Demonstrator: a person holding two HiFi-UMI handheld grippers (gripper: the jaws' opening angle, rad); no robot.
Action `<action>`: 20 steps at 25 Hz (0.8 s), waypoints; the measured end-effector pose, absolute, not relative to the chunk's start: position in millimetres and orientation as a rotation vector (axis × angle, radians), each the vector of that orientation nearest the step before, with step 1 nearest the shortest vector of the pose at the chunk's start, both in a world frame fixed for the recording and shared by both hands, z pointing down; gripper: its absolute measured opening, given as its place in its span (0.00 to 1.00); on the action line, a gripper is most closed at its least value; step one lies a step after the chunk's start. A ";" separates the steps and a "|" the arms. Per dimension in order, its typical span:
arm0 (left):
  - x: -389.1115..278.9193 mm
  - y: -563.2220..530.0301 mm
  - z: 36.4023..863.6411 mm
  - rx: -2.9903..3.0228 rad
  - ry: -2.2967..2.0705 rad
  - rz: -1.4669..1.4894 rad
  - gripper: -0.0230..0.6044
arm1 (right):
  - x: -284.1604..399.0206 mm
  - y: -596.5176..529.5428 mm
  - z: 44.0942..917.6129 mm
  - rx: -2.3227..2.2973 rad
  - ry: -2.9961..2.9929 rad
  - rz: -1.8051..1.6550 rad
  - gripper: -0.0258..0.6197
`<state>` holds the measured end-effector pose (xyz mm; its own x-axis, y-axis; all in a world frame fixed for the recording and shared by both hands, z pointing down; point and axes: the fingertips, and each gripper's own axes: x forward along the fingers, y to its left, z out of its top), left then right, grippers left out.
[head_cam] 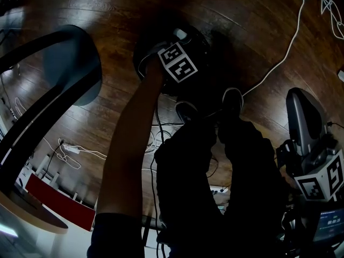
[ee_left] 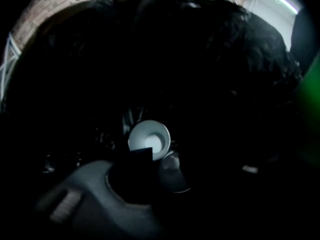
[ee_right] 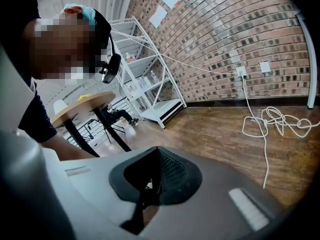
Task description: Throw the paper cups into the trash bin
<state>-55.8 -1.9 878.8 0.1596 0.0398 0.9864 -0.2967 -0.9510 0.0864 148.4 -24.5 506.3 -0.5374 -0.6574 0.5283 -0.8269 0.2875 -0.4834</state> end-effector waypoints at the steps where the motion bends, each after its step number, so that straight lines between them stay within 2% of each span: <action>1: -55.2 -4.1 876.2 2.176 -0.262 1.848 0.30 | 147.5 -24.4 506.1 1.368 -2.330 1.092 0.06; 6: -47.6 -20.3 836.6 2.198 -0.398 1.665 0.30 | 141.6 -22.1 497.5 1.351 -2.348 1.125 0.06; 11: -56.0 -31.6 746.4 2.198 -0.691 1.448 0.30 | 125.5 -22.8 469.9 1.277 -2.331 1.134 0.06; 15: -79.3 -11.7 637.6 2.132 -0.968 1.196 0.28 | 109.8 -7.5 433.6 1.189 -2.336 1.056 0.06; 20: -115.9 47.3 461.9 1.976 -1.326 0.832 0.25 | 96.4 32.4 383.6 1.032 -2.349 0.958 0.06</action>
<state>-115.9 47.3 461.9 0.3007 -0.5556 0.7751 -0.9396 -0.3119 0.1410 96.4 32.4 383.6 -0.6473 -0.4836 0.5892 -0.7577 0.4923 -0.4284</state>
